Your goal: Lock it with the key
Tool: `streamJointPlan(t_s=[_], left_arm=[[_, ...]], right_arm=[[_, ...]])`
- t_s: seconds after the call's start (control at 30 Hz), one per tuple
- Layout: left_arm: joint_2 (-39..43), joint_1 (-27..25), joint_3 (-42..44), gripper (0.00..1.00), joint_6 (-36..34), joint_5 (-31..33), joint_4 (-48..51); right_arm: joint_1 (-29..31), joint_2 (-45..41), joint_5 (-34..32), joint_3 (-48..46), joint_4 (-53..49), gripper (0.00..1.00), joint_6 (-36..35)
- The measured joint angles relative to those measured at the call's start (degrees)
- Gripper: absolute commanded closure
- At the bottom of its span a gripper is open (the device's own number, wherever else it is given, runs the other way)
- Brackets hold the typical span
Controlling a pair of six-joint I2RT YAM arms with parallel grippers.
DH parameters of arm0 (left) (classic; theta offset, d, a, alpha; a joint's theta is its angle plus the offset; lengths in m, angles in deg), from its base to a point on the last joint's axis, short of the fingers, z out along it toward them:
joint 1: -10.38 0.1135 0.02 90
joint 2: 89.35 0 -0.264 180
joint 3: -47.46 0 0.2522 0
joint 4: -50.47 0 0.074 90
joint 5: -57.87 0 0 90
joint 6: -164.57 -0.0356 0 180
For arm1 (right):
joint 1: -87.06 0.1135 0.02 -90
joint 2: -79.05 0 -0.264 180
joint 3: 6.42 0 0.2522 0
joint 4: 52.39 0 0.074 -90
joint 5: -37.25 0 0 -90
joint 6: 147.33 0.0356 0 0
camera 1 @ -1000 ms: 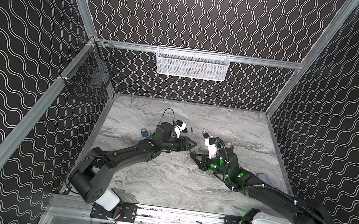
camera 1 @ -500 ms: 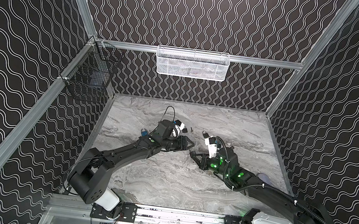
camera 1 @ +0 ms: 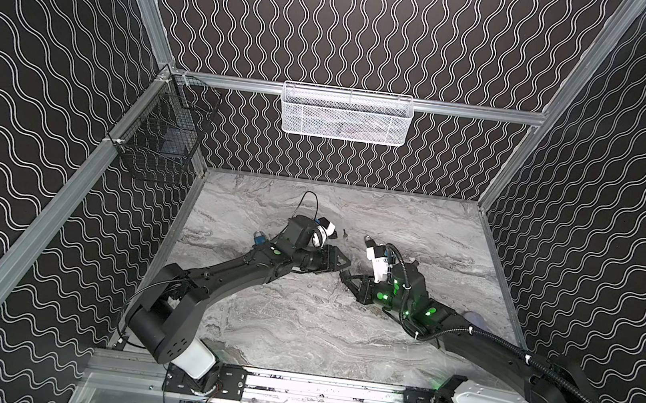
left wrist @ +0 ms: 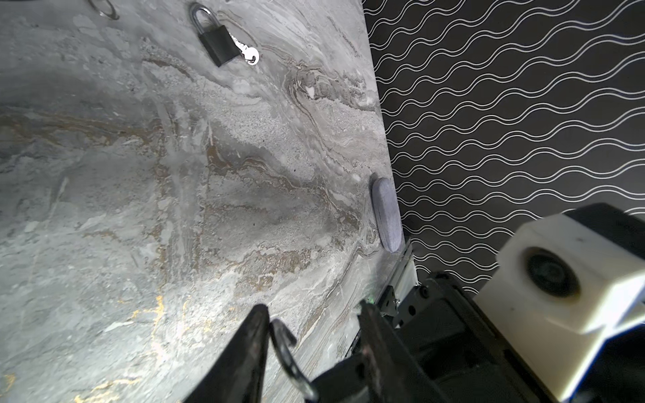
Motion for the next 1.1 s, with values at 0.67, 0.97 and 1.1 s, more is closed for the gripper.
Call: streamJointPlan(t_s=[0.67,0.97,1.1], left_arm=[[0.2,0.0,2.6,0.88,0.2,-0.4,-3.9],[1.0,0.0,4.1,0.90,0.4,-0.8,-7.4],[1.6,0.0,4.1,0.86,0.4,-0.7,-7.6]], right_arm=[[-1.6,0.0,1.4,-0.6,0.9,1.00,0.5],[-2.4,-0.6,3.3,-1.8,2.3,1.00,0.7],[-2.6,-1.1,3.7,-2.1,3.1,1.00,0.7]])
